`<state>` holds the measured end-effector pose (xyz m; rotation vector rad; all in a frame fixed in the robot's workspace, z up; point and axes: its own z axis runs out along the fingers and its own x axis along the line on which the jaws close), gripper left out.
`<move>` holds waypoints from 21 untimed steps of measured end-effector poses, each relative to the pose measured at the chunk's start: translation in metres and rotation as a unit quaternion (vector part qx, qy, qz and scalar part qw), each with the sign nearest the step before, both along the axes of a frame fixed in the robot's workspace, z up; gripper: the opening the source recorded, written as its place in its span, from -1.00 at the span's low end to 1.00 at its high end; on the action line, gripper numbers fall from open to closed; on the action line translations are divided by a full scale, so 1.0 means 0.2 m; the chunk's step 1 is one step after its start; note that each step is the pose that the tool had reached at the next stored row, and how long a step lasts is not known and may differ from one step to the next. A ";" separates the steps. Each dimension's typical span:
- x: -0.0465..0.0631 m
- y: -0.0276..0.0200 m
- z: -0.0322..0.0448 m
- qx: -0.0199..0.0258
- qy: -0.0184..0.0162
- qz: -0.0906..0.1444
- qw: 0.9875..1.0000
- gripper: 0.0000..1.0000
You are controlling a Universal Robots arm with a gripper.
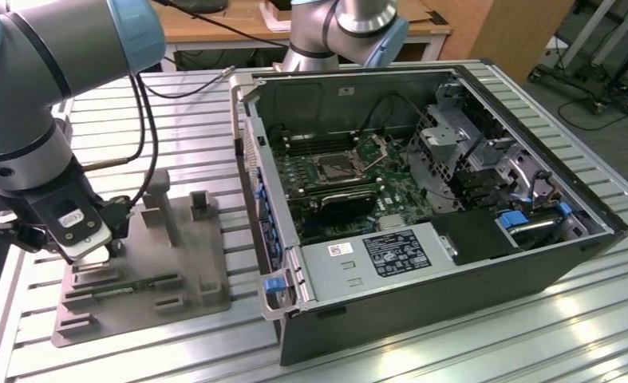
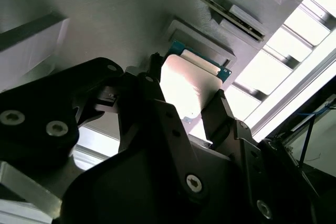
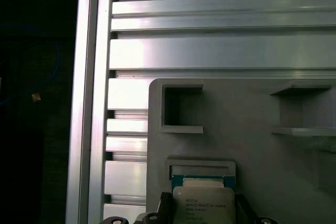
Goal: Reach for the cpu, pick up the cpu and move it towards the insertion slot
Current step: 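Pick up the cpu and move it towards the insertion slot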
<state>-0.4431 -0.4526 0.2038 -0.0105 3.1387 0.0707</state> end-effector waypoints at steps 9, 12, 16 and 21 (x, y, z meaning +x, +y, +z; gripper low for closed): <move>0.00 0.000 0.012 0.000 0.000 0.000 1.000 0.09; 0.00 0.000 0.018 0.000 0.000 0.000 1.000 0.09; 0.00 0.000 0.030 0.000 0.000 0.000 1.000 0.09; 0.00 0.000 0.049 0.000 0.000 0.000 1.000 0.09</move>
